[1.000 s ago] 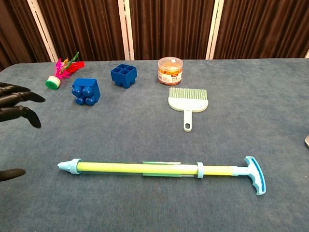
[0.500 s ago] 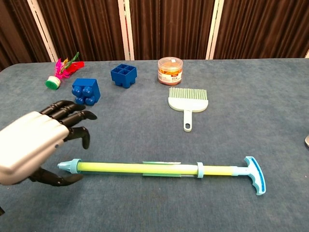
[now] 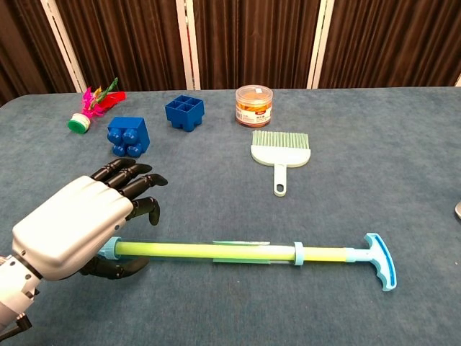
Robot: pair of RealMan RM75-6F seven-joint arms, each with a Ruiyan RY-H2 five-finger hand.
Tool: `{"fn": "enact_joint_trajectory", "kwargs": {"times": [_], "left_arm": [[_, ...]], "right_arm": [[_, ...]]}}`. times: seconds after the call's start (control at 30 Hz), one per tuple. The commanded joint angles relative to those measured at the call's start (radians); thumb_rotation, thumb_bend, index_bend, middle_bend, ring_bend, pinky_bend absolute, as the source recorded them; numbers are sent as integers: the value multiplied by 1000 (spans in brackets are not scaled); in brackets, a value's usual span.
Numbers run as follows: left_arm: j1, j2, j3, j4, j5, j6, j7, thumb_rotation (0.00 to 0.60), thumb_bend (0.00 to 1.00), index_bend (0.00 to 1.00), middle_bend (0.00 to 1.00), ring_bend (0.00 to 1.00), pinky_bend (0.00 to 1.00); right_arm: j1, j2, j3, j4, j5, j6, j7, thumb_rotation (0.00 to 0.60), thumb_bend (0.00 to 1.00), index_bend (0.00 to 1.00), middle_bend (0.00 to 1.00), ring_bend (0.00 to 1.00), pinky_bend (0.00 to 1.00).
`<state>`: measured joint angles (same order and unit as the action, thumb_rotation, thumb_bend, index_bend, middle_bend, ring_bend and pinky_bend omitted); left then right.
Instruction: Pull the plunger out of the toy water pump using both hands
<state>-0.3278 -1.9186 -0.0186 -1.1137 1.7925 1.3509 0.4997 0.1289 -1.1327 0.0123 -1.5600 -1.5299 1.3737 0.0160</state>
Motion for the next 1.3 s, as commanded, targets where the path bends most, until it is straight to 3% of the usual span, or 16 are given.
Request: {"fn": "enact_joint_trajectory", "kwargs": {"times": [0.03,0.53,0.97,1.17,1.3], "left_arm": [[-10,-10,-2,22,-11,0,-11,600,281,421,124,62,72],[-32,-19,1,47,-68,-35,-9,600,306,452,129,62,72],[-29,2,6,9,-120,-51,41,600,481,570,178,75,72],[-32,22,15,-34,-110,-31,52,600,556,621,195,80,72],[-36,36,24,-62,-100,-24,51,600,564,631,202,92,72]], "right_arm": [[0,-1,2,2,4,-1,-1,600,0,0,0,0,0],[1,-17,14,21,14,10,11,600,0,0,0,0,0],[0,-18,5,15,5,8,-2,600,1,0,0,0,0],[16,-28,-24,24,-27,-34,-5,600,119,0,0,0,0],[29,-87,-37,74,-61,-44,-13,600,184,9,0,0,0]]}}
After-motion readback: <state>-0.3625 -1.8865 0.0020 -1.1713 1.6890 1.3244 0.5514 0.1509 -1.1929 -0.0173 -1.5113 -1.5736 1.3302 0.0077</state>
